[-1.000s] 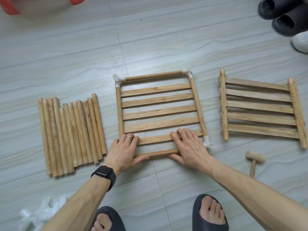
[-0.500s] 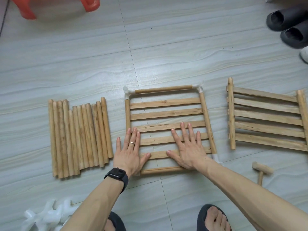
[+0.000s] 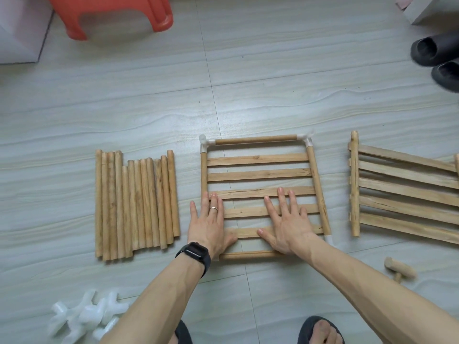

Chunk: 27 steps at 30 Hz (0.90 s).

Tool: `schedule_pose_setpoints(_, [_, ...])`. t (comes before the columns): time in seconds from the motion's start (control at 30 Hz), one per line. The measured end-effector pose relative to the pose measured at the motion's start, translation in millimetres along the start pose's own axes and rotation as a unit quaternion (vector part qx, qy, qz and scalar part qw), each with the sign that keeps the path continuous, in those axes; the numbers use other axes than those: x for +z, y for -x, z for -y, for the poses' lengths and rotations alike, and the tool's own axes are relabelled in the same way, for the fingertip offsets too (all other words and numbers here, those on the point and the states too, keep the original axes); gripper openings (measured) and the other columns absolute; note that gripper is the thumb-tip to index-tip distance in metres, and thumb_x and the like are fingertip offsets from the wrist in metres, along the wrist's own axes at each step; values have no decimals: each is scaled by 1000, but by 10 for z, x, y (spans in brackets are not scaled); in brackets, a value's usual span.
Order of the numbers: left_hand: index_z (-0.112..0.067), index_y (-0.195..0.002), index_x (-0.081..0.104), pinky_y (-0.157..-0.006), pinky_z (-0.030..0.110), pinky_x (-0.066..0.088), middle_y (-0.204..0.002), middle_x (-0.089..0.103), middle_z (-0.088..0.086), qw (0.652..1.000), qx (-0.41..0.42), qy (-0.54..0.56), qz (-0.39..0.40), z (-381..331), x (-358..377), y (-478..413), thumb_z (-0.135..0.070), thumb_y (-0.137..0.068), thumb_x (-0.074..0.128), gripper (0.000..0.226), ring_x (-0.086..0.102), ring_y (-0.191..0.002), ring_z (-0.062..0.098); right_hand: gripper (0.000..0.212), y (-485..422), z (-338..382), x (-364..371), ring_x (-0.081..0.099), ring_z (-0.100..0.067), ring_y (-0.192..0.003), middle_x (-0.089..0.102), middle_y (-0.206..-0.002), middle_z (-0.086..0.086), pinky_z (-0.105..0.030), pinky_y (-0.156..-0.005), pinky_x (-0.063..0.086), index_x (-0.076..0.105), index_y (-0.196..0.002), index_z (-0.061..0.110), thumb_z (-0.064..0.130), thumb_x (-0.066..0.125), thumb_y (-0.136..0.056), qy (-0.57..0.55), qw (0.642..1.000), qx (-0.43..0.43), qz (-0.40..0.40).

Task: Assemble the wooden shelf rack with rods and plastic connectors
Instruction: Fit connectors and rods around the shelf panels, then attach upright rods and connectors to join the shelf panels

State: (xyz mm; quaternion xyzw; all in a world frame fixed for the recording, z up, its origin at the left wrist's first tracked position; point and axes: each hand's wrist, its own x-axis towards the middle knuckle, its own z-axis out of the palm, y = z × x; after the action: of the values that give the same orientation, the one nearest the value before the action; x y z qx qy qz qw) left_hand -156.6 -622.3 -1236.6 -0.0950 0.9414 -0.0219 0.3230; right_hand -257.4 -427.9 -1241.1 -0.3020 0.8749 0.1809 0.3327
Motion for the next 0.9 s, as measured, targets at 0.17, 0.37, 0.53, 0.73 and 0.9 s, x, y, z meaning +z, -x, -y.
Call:
schedule_pose_setpoints(0.17, [-6,-154,18,-120,58,15,-149,42,20,990,107,-48,-76,132,-82,109,-76,-91,42,97,34,-139,38,93,230,139,-68,24,-43,-147,19,-162,-24,-52,-119,28,14,-159,15,74,36,-91,-42,999,4,-23])
schedule_pose_setpoints(0.37, [-25,-159,-18,-123,59,0,-165,-26,6,999,44,9,10,487,41,115,-69,-92,50,105,-11,-155,32,101,-20,329,-402,-18,-45,-152,-32,-164,-6,-69,-118,7,-16,-157,43,78,48,-86,-48,997,-55,-23])
schedule_pose_setpoints(0.53, [-23,-159,-18,-123,58,-1,-168,-19,-2,998,44,38,20,489,118,66,-57,-94,59,106,-10,-155,28,103,-119,585,-456,-6,-55,-149,-24,-167,-12,-67,-116,24,-28,-153,42,77,46,-89,66,996,-56,31])
schedule_pose_setpoints(0.73, [-25,-145,44,-113,41,34,-151,44,4,969,56,123,-209,1008,185,219,-40,-102,45,46,43,-137,24,106,2,790,-402,12,-60,-145,-13,-167,-22,-54,-116,32,-23,-158,32,70,51,-92,108,992,-61,36])
schedule_pose_setpoints(0.9, [-12,-141,45,-102,48,42,-145,45,16,858,-336,314,-229,1767,294,429,-34,-98,52,49,47,-128,35,106,97,880,-338,15,-61,-144,-11,-166,-27,-52,-112,39,-22,-158,27,72,48,-92,136,988,-69,38])
